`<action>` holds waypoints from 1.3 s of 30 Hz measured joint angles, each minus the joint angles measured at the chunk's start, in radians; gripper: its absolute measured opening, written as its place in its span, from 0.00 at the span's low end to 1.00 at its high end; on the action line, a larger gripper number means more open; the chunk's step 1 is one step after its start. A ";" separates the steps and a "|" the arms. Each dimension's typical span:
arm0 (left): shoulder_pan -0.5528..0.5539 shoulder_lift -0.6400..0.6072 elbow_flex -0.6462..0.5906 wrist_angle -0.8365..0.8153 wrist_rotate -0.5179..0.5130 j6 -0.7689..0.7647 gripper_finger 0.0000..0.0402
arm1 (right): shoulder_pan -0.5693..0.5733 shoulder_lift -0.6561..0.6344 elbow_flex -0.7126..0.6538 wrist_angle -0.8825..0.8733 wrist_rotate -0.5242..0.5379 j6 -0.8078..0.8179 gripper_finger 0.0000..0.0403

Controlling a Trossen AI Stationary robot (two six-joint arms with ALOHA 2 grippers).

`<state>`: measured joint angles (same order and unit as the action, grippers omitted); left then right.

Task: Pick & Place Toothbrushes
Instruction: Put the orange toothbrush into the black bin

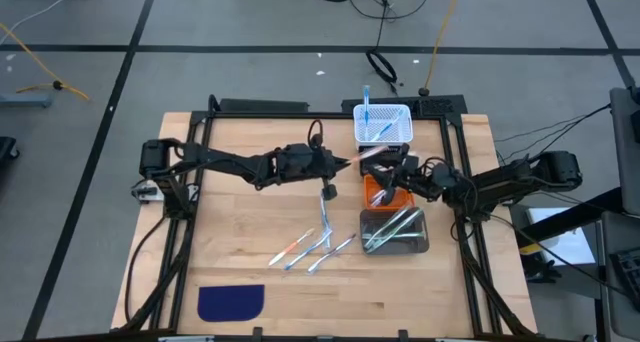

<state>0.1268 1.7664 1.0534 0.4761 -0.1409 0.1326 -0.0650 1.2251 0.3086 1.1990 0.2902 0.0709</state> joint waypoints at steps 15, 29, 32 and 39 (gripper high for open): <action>-0.024 0.000 0.000 0.085 0.027 -0.004 0.01 | -0.026 0.000 0.008 0.056 -0.041 0.022 0.35; -0.030 0.001 0.000 0.107 0.028 -0.020 0.01 | -0.027 0.021 0.095 -0.015 -0.082 0.022 0.19; -0.030 0.001 0.000 0.111 0.009 -0.030 0.05 | -0.027 0.021 0.097 -0.033 -0.083 0.016 0.07; -0.030 0.001 0.000 0.100 -0.019 -0.036 0.12 | -0.027 0.017 0.096 -0.048 -0.061 -0.028 0.07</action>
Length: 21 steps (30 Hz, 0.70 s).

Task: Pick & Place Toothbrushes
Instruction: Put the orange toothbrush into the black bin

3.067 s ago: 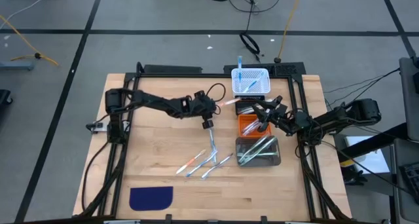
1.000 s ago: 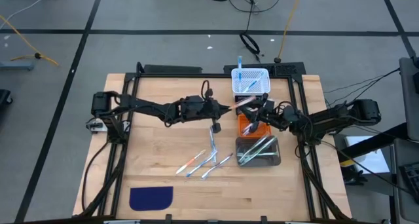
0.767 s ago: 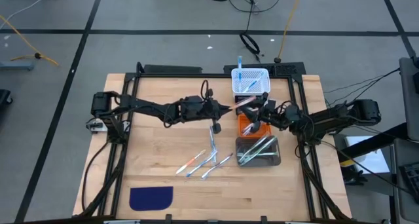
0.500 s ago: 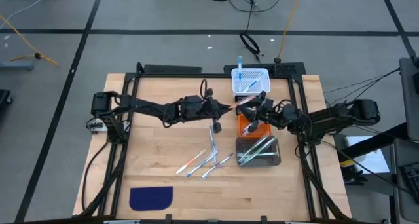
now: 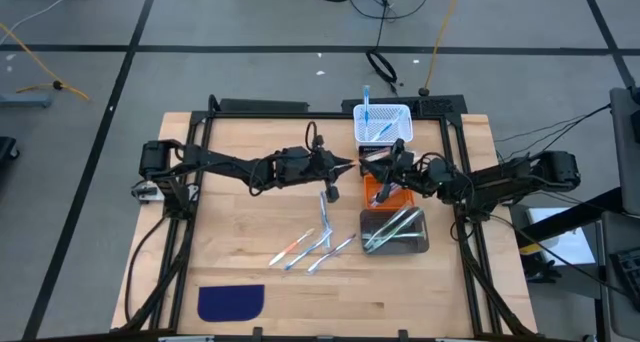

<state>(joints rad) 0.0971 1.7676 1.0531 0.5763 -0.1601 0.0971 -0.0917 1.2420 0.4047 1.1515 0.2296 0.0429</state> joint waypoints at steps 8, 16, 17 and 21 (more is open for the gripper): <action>0.001 -0.016 0.000 -0.076 -0.107 0.009 0.16 | -0.006 -0.095 -0.082 -0.037 0.095 -0.006 0.07; 0.000 -0.015 0.000 -0.087 -0.105 0.006 0.16 | -0.007 -0.179 -0.251 0.012 0.275 0.062 0.07; 0.000 -0.015 0.000 -0.084 -0.105 0.006 0.16 | -0.008 -0.165 -0.264 0.021 0.299 0.075 0.07; 0.000 -0.015 0.000 -0.073 -0.105 0.006 0.16 | -0.013 -0.112 -0.290 0.055 0.358 0.093 0.07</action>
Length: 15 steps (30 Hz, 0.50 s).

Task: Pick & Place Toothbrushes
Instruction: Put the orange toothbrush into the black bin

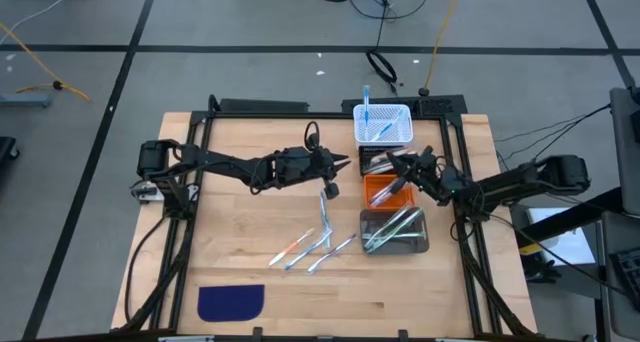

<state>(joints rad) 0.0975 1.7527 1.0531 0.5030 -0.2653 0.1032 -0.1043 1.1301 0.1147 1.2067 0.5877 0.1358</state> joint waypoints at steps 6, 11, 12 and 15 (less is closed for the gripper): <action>0.000 0.000 0.000 0.000 0.001 -0.001 0.16 | -0.030 0.062 0.000 0.043 -0.011 0.027 0.07; 0.000 0.000 0.000 -0.001 0.001 -0.002 0.16 | -0.052 0.148 0.000 0.068 -0.012 0.073 0.07; 0.000 0.000 0.000 0.000 0.001 -0.002 0.16 | -0.053 0.167 0.001 0.084 -0.012 0.079 0.07; 0.000 0.000 0.000 -0.002 0.001 -0.003 0.16 | -0.054 0.219 0.001 0.131 -0.012 0.078 0.07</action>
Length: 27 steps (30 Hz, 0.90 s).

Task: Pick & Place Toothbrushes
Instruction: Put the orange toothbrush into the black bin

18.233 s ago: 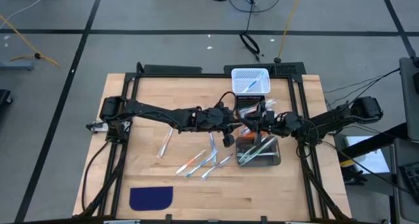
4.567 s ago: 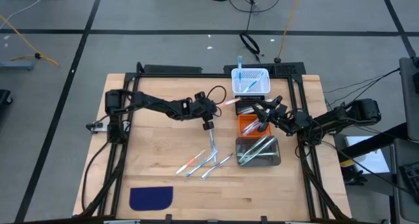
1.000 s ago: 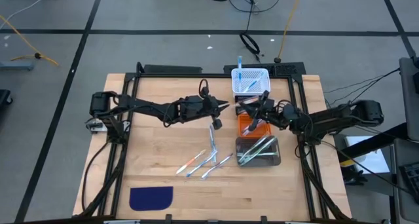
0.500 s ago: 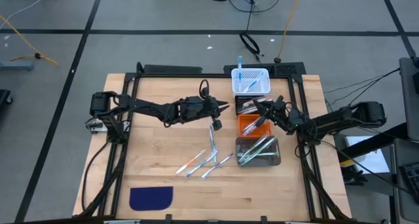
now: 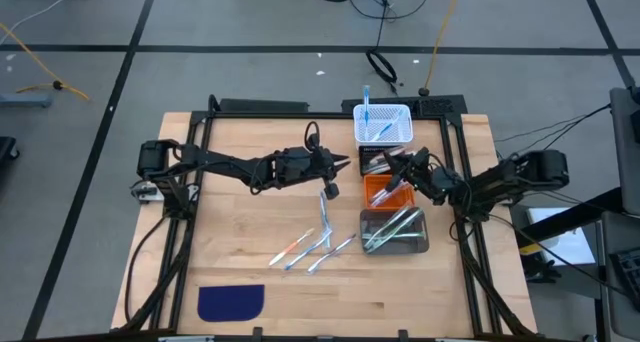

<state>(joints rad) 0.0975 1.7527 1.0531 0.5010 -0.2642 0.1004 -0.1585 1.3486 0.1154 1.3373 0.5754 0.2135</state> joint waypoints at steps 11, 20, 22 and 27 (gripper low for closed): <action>0.000 0.000 0.000 -0.003 0.000 -0.001 0.16 | -0.046 0.050 0.000 -0.010 -0.003 0.078 0.15; 0.000 0.000 0.000 -0.003 0.000 -0.001 0.16 | -0.051 0.051 0.000 -0.047 -0.002 0.082 0.42; 0.000 0.000 0.000 -0.003 0.000 -0.001 0.16 | -0.052 0.051 0.000 -0.045 0.009 0.074 0.48; 0.000 0.000 0.000 -0.004 0.000 -0.001 0.16 | -0.066 0.048 0.000 0.014 0.114 -0.034 0.61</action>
<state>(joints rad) 0.0975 1.7527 1.0531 0.4973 -0.2642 0.0998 -0.2243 1.3969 0.1158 1.3518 0.6893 0.1795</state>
